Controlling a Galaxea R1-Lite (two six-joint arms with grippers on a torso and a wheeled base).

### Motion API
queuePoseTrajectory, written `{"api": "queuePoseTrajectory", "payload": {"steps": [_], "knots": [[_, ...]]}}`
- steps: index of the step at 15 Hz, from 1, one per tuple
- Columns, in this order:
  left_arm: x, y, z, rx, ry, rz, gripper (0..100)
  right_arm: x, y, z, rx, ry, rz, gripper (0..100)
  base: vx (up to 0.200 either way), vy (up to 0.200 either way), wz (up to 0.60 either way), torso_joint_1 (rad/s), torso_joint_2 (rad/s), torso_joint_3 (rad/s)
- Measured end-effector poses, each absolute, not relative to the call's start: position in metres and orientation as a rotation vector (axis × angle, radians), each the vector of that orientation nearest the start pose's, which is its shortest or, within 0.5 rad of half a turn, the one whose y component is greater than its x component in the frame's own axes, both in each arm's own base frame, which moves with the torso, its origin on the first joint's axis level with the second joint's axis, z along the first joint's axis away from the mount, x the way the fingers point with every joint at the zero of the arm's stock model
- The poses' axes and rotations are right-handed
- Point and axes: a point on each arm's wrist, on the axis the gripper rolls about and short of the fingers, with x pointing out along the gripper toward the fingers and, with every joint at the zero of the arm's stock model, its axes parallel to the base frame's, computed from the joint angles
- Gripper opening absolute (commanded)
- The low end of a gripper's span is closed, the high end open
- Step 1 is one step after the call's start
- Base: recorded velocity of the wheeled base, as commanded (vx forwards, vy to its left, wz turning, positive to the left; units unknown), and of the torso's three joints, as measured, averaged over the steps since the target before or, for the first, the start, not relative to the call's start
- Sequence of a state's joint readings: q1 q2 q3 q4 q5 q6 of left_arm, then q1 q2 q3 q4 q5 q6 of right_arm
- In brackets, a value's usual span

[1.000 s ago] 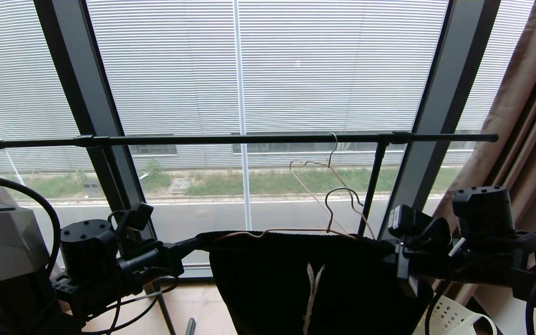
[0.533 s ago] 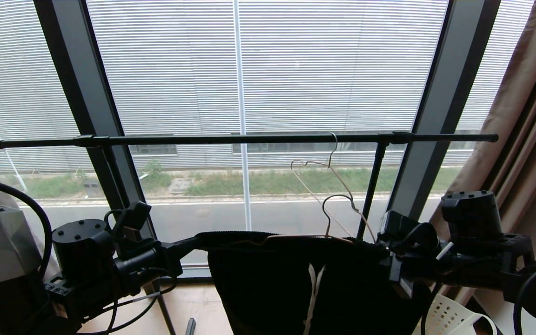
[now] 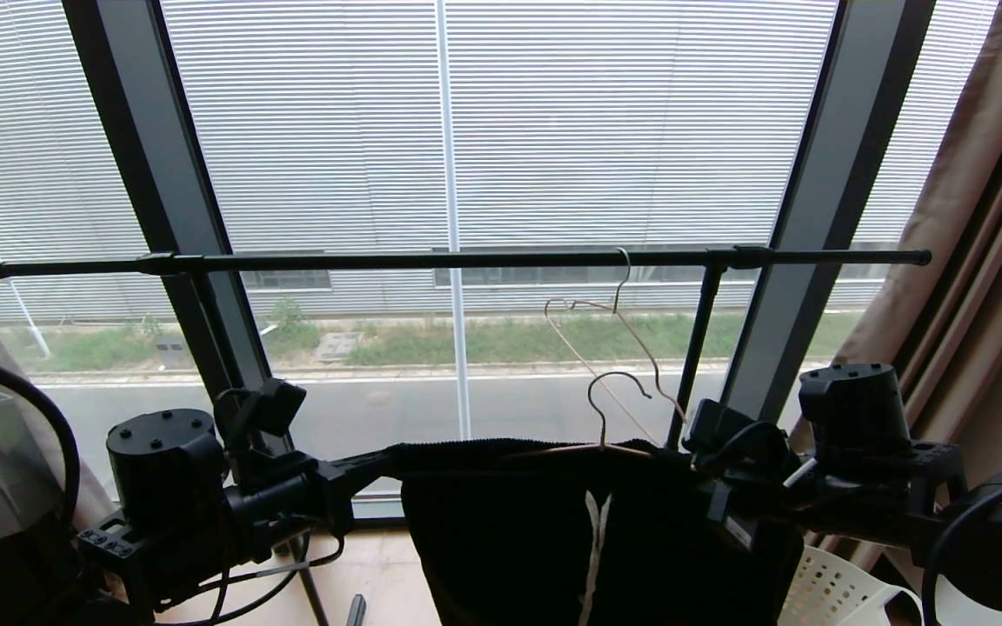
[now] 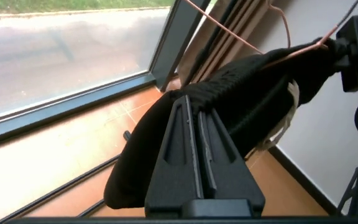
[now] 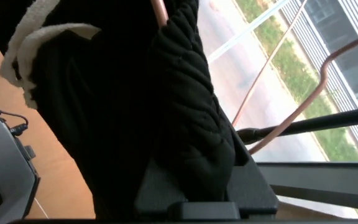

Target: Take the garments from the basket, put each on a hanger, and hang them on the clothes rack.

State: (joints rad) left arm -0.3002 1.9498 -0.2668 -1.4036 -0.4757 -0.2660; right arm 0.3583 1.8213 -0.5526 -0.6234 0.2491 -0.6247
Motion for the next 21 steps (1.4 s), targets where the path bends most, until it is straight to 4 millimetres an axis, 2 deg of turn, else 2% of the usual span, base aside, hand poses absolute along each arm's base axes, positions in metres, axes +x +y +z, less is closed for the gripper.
{"api": "queuePoseTrajectory", "payload": {"steps": [3,6,8,9,13,18,21], "knots": [[0.248,-0.096,0.083,-0.221,0.548,-0.714,0,0.258,0.109,0.084,-0.625,0.435,0.784,0,0.0,0.0,0.0,0.0,0.0,0.0],[0.26,-0.117,0.128,-0.121,0.589,-0.662,0,0.253,0.116,0.083,-0.635,0.422,0.8,0,0.0,0.0,0.0,0.0,0.0,0.0],[0.259,-0.137,0.154,-0.062,0.561,-0.663,0,0.251,0.12,0.084,-0.645,0.399,0.788,0,0.0,0.0,0.0,0.0,0.0,0.0],[0.256,-0.146,0.161,-0.046,0.538,-0.659,0,0.25,0.122,0.083,-0.65,0.392,0.786,0,0.0,0.0,0.0,0.0,0.0,0.0],[0.241,-0.168,0.166,-0.043,0.531,-0.706,0,0.246,0.129,0.079,-0.644,0.403,0.8,0,0.0,0.0,0.0,0.0,0.0,0.0],[0.229,-0.183,0.162,-0.038,0.547,-0.686,0,0.241,0.144,0.08,-0.54,0.411,0.817,0,0.0,0.0,0.0,0.0,0.0,0.0],[0.231,-0.19,0.167,-0.08,0.539,-0.616,0,0.239,0.145,0.082,-0.526,0.351,0.811,0,0.0,0.0,0.0,0.0,0.0,0.0]]}}
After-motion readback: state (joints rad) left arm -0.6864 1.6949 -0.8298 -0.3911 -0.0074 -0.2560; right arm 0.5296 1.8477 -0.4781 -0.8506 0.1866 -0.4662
